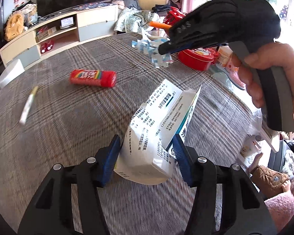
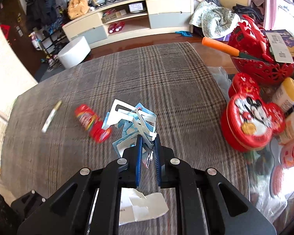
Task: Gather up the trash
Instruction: 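Carry the box and cutouts over the grey bin and open both tools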
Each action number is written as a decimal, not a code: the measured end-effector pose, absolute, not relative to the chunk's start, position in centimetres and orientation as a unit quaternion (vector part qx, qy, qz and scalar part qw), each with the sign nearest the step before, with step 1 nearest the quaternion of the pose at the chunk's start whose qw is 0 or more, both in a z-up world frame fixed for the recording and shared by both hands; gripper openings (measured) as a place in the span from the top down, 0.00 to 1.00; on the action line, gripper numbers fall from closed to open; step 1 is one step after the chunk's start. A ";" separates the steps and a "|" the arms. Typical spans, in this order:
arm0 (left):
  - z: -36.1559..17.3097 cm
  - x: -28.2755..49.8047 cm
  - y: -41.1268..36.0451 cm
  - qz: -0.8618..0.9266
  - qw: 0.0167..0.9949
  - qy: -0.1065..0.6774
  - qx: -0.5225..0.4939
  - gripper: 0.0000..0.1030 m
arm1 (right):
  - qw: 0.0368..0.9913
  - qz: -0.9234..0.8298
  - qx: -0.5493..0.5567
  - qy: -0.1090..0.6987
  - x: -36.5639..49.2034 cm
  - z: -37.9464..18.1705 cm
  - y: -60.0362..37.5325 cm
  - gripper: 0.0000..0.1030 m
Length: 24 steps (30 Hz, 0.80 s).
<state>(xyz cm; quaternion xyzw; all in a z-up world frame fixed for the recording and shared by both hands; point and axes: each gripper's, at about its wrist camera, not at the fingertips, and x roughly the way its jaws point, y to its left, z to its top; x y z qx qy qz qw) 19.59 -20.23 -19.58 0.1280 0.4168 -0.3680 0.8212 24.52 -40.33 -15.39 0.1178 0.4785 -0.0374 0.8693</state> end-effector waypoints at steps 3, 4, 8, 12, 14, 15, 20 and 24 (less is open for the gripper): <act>-18.8 18.1 -18.3 -0.351 0.828 0.421 0.114 0.50 | 0.872 -0.026 0.108 0.478 21.9 -14.7 -38.8 0.87; -18.6 17.6 -17.7 -0.345 0.831 0.422 0.109 0.51 | 0.872 -0.025 0.106 0.478 21.2 -14.5 -38.3 0.87; -17.5 14.5 -14.7 -0.322 0.843 0.423 0.086 0.55 | 0.874 -0.004 0.113 0.472 16.7 -13.9 -35.9 0.87; -16.7 10.8 -11.9 -0.303 0.853 0.419 0.072 0.60 | 0.879 0.011 0.109 0.465 12.5 -13.6 -33.3 0.87; -16.7 8.8 -10.4 -0.292 0.856 0.422 0.060 0.62 | 0.882 0.019 0.102 0.461 10.0 -13.6 -31.9 0.87; -16.8 7.9 -9.9 -0.290 0.856 0.424 0.054 0.62 | 0.882 0.023 0.102 0.460 9.2 -13.7 -31.5 0.87; -17.9 4.2 -7.1 -0.278 0.854 0.439 0.029 0.67 | 0.877 0.048 0.106 0.467 4.8 -14.8 -28.3 0.87; -19.2 1.7 -5.5 -0.265 0.853 0.450 0.009 0.73 | 0.867 0.065 0.115 0.480 2.7 -16.6 -26.2 0.87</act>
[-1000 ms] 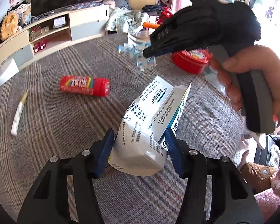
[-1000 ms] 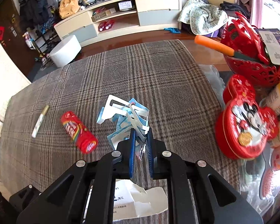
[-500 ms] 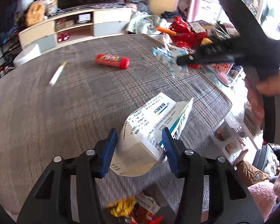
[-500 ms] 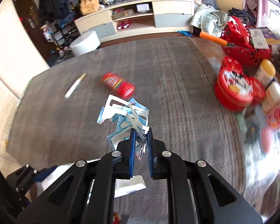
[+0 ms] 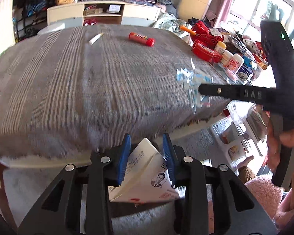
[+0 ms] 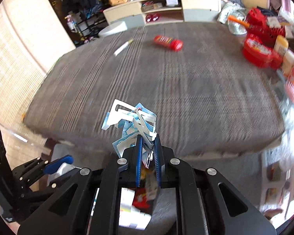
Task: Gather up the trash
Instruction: 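Carry the box and cutouts over the grey bin and open both tools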
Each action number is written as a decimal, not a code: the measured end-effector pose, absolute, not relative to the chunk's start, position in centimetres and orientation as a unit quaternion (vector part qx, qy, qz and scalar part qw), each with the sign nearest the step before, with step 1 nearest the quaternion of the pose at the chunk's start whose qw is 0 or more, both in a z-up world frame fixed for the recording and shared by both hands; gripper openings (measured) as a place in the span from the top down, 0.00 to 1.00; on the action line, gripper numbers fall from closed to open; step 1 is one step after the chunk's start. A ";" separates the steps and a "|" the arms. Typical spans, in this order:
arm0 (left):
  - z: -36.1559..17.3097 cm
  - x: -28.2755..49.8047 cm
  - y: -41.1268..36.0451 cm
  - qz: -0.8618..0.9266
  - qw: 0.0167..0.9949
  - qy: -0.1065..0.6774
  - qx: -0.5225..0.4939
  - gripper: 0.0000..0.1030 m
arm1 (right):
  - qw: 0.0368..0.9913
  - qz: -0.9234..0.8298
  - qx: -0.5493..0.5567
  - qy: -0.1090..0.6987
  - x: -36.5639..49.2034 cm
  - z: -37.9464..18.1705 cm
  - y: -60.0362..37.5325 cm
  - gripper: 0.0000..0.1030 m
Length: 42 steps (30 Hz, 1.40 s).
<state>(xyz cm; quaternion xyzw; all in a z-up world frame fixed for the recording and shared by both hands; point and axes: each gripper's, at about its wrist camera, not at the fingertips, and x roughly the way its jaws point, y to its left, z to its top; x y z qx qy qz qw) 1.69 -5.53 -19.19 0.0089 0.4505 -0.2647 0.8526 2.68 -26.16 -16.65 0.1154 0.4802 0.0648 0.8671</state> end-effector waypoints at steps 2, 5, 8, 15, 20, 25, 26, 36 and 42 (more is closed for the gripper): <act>-19.9 0.8 -5.2 -0.256 0.853 0.454 0.014 0.78 | 0.863 0.070 0.117 0.487 1.2 -18.0 -24.9 0.87; -21.1 -0.2 -4.6 -0.237 0.856 0.459 0.021 0.85 | 0.859 0.074 0.112 0.494 -0.4 -19.7 -23.3 0.87; -22.9 -0.2 -4.0 -0.229 0.855 0.465 0.015 0.87 | 0.850 0.076 0.111 0.509 -1.4 -22.3 -21.9 0.87; -27.0 0.2 -3.5 -0.220 0.840 0.495 0.018 0.94 | 0.827 0.065 0.119 0.546 -1.2 -27.7 -21.1 0.87; -28.2 0.7 -3.8 -0.221 0.832 0.508 0.012 0.94 | 0.817 0.073 0.119 0.559 -0.7 -30.0 -20.9 0.84; -29.0 1.0 -3.7 -0.222 0.827 0.516 -0.003 0.87 | 0.813 0.083 0.111 0.566 -0.4 -30.7 -20.9 0.80; -29.1 1.0 -3.5 -0.221 0.827 0.517 -0.005 0.81 | 0.812 0.086 0.108 0.567 -0.4 -30.9 -20.8 0.69; -29.2 1.3 -1.8 -0.196 0.837 0.511 -0.020 0.36 | 0.828 0.066 0.068 0.553 -1.4 -31.2 -20.0 0.14; -27.9 1.7 -0.5 -0.182 0.844 0.503 -0.033 0.10 | 0.831 0.070 0.026 0.551 -1.9 -30.8 -19.3 0.06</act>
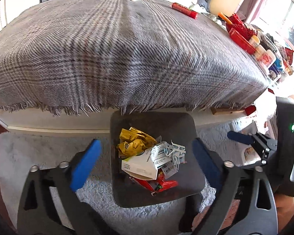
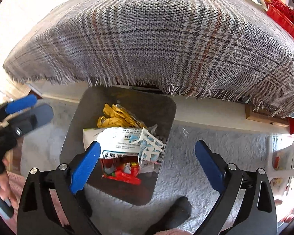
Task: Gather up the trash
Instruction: 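Carry the box and cutouts over the grey bin and open both tools, then move both tools back over the table toward the marker and tube, then grasp the white marker with the left tool while the right tool grasps the red Skittles tube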
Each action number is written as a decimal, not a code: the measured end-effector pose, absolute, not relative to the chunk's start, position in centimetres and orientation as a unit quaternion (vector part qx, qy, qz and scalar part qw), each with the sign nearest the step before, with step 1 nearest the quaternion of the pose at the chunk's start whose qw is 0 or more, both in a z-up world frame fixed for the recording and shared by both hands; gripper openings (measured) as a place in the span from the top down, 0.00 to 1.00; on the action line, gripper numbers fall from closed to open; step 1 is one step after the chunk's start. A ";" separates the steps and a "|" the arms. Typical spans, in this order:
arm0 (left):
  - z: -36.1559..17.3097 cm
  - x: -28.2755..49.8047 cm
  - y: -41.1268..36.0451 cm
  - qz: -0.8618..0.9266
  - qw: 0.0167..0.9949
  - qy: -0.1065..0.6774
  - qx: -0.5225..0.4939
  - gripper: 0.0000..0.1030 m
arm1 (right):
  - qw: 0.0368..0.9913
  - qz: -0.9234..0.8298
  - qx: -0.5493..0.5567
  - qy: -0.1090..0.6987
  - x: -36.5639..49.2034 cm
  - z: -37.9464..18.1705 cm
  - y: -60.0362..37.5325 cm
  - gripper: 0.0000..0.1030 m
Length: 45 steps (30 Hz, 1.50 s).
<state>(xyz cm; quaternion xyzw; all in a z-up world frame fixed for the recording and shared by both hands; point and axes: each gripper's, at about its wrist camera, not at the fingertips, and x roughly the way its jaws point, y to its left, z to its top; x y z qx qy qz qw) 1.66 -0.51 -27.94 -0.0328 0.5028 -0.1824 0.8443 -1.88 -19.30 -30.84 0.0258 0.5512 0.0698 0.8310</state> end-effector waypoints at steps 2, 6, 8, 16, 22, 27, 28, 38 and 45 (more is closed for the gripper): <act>-27.0 1.9 -0.4 -0.183 0.843 0.505 -0.036 0.08 | 0.831 0.077 0.038 0.550 -1.9 -30.0 -19.9 0.06; -23.9 2.7 -0.6 -0.184 0.851 0.490 -0.022 0.08 | 0.846 0.085 0.072 0.521 -1.5 -25.5 -22.0 0.05; -21.8 3.8 -0.5 -0.184 0.858 0.479 -0.019 0.08 | 0.860 0.081 0.079 0.498 -0.7 -22.8 -23.1 0.03; -15.6 12.6 -0.8 -0.172 0.877 0.448 -0.021 0.08 | 0.887 0.049 0.091 0.450 7.7 -15.7 -28.0 0.03; -15.0 20.5 -2.7 -0.165 0.884 0.438 -0.006 0.08 | 0.896 0.033 0.084 0.435 15.5 -14.3 -29.7 0.03; -15.7 26.5 -4.9 -0.156 0.886 0.437 0.005 0.09 | 0.901 0.028 0.090 0.423 21.8 -13.9 -30.4 0.03; -16.1 27.8 -5.7 -0.153 0.887 0.435 0.021 0.13 | 0.902 0.026 0.091 0.421 23.1 -14.0 -30.5 0.04; -19.5 35.8 -9.0 -0.166 0.875 0.451 0.061 0.49 | 0.882 0.038 0.098 0.459 31.0 -17.3 -31.0 0.29; -21.2 38.4 -9.1 -0.166 0.863 0.472 0.063 0.55 | 0.870 0.057 0.100 0.480 32.8 -19.6 -30.4 0.29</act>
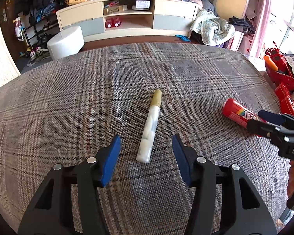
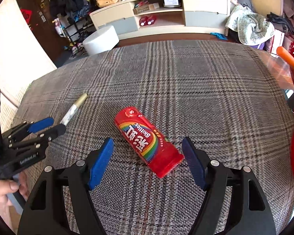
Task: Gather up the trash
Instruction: 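Grasp the white marker with the left tool while the right tool grasps the red Skittles tube, then carry the marker and tube over the grey bin and open both tools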
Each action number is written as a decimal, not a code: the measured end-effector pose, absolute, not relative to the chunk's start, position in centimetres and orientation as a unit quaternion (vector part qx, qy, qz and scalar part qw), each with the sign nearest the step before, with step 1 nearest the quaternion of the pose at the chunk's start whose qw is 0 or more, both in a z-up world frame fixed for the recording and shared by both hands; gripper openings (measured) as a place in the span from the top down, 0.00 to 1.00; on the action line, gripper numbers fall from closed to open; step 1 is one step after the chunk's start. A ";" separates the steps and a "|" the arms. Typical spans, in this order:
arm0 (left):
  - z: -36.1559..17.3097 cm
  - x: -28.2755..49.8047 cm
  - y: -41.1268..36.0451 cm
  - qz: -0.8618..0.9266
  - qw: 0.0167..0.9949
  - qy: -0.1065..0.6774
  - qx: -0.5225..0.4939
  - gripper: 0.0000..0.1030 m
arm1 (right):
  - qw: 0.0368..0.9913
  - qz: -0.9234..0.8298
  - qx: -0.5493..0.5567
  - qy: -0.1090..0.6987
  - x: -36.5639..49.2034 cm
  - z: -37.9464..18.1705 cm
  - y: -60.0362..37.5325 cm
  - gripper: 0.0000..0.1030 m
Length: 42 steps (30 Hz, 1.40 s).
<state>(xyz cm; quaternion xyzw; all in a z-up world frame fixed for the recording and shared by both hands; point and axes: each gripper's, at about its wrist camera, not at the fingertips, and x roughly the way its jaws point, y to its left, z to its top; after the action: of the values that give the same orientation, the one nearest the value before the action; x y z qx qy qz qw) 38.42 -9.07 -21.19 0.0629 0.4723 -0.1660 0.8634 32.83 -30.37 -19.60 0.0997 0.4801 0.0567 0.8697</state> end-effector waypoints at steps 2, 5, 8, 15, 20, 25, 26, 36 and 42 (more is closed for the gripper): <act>-21.5 38.6 -9.2 -0.167 0.861 0.475 0.069 0.63 | 0.870 0.055 0.087 0.482 32.9 -19.9 -30.0 0.29; -22.0 38.6 -9.7 -0.174 0.859 0.474 0.088 0.69 | 0.868 0.053 0.074 0.488 33.1 -20.6 -29.7 0.34; -22.0 38.7 -10.1 -0.176 0.860 0.469 0.096 0.79 | 0.873 0.047 0.061 0.481 32.9 -20.6 -29.5 0.42; -21.9 37.7 -10.7 -0.170 0.862 0.462 0.123 0.89 | 0.876 0.039 0.093 0.472 31.9 -20.5 -30.9 0.55; -21.7 35.0 -10.0 -0.171 0.860 0.467 0.116 0.89 | 0.875 0.037 0.106 0.472 29.1 -20.5 -31.4 0.60; -21.7 29.9 -9.4 -0.176 0.856 0.471 0.116 0.89 | 0.875 0.032 0.102 0.472 25.5 -20.2 -31.1 0.60; -21.7 28.9 -9.4 -0.178 0.855 0.473 0.115 0.89 | 0.875 0.030 0.100 0.473 24.4 -20.1 -30.9 0.60; -21.6 17.5 -6.9 -0.184 0.853 0.482 0.074 0.89 | 0.873 0.023 0.083 0.481 13.3 -19.7 -27.7 0.61; -21.0 10.3 -5.3 -0.184 0.862 0.469 0.057 0.89 | 0.875 0.040 0.085 0.476 7.5 -19.1 -25.8 0.62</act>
<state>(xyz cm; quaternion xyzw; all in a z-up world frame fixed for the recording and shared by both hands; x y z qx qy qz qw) 10.34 -5.32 -20.96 0.0567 0.4686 -0.1836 0.8623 7.54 -25.79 -19.09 0.0852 0.4758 0.0400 0.8745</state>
